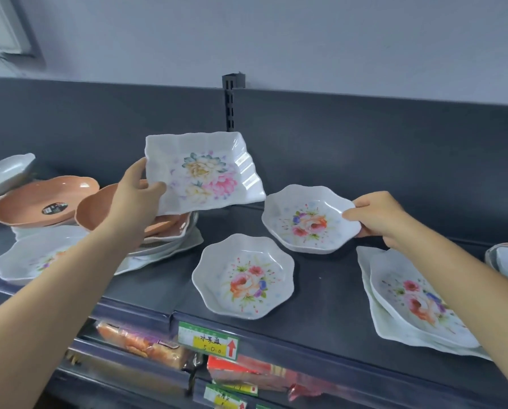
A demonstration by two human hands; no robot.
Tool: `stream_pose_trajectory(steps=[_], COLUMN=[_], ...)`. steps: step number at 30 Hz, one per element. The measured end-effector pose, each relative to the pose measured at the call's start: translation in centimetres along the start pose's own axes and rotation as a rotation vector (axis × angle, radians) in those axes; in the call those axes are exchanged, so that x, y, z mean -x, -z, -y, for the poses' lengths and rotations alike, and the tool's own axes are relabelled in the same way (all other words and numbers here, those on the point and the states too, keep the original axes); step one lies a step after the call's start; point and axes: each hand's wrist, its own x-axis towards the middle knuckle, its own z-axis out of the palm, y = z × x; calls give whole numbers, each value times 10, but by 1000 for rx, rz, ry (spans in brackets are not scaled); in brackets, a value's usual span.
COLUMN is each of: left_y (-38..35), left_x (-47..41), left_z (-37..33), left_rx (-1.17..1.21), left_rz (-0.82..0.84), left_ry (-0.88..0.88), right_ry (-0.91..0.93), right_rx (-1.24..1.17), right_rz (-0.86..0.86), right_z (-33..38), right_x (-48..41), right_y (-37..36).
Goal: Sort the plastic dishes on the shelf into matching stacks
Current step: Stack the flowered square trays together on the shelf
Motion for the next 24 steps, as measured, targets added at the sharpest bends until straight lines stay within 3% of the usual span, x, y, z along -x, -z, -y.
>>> stream_pose_trajectory(steps=[8,24], left_y=[22,21], left_x=[13,18], left_z=[-3,6], left_rx=[42,110], left_rz=[-20,49], left_ry=[49,33], right_ry=[52,51], right_rx=[-20,161], right_rz=[177,-24], right_z=[17,-7], right_x=[55,79], right_y=[-55,-102])
